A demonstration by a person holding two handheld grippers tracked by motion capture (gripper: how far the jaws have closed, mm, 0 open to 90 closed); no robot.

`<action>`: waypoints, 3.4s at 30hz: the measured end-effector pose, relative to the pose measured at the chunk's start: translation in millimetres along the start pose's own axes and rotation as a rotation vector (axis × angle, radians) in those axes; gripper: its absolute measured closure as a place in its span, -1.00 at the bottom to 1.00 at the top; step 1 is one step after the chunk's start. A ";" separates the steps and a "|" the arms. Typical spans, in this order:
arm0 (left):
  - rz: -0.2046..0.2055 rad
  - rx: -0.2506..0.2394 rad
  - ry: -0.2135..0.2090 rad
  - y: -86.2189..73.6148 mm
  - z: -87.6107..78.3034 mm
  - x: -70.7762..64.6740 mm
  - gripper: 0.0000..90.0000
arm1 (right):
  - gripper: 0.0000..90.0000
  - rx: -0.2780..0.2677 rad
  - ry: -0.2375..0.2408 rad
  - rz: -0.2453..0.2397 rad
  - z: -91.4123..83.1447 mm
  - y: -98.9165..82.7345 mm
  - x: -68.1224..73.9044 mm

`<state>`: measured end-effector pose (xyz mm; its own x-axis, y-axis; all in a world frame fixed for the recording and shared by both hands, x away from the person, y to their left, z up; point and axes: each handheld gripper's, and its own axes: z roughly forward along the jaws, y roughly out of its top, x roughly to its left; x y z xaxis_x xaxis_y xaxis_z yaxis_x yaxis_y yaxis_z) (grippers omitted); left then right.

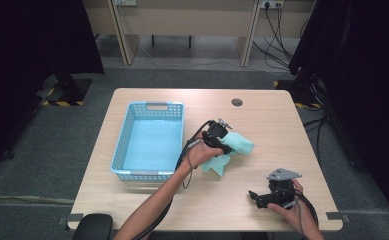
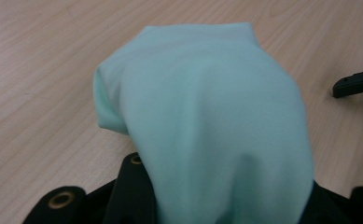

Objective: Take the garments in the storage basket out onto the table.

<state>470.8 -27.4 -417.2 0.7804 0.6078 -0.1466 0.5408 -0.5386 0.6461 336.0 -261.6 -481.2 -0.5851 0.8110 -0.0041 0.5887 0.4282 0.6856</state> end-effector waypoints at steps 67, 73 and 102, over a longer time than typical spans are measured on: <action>0.021 -0.031 0.035 -11.2 -7.7 1.1 -0.86 | -0.99 -0.001 0.000 -0.001 0.1 -0.1 0.0; 0.015 -0.055 0.032 -11.6 -18.5 1.8 -0.86 | -0.99 -0.001 0.000 0.000 0.1 -0.1 0.0; -0.011 -0.144 0.047 -16.6 -55.9 12.9 -0.86 | -0.99 0.001 0.000 -0.002 0.0 -0.1 -0.1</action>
<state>454.3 22.1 -388.0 0.7570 0.6420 -0.1215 0.4964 -0.4443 0.7458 336.0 -261.7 -481.2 -0.5866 0.8099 -0.0053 0.5877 0.4302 0.6852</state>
